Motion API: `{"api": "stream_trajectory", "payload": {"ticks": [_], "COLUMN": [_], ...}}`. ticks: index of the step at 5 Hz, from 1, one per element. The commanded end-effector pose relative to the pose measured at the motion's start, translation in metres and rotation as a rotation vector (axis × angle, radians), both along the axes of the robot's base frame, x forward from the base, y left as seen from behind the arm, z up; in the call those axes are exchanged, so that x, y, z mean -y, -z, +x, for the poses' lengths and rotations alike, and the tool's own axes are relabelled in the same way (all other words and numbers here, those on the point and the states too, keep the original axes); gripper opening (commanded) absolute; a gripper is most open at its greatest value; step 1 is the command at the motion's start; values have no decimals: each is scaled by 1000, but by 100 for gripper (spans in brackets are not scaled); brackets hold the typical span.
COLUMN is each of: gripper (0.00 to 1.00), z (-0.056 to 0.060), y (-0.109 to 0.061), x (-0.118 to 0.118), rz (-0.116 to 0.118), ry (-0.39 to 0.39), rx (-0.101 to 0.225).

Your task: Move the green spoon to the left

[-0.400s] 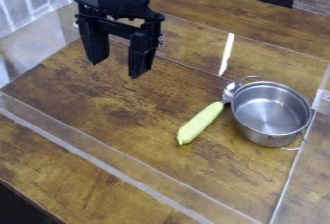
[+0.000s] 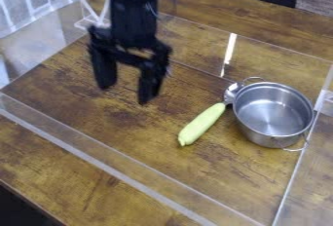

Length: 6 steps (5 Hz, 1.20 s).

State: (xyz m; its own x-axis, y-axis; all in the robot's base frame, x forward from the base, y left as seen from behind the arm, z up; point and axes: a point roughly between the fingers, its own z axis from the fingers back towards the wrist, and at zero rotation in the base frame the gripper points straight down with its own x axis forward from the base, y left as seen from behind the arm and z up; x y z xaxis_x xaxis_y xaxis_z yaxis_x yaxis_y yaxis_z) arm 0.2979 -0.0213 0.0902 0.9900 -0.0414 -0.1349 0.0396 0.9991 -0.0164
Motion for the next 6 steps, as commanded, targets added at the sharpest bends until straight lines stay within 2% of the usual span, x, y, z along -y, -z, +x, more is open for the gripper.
{"api": "stream_trajectory", "payload": {"ticks": [1, 2, 3, 4, 6], "gripper": [100, 100, 100, 100, 100], "z": [29, 45, 55, 63, 76], "y": [-2, 9, 20, 30, 40], "x": [23, 44, 53, 56, 57], "rz": [-6, -13, -14, -16, -24], "ry": [37, 80, 93, 119, 143], "rx": [92, 113, 126, 147, 158]}}
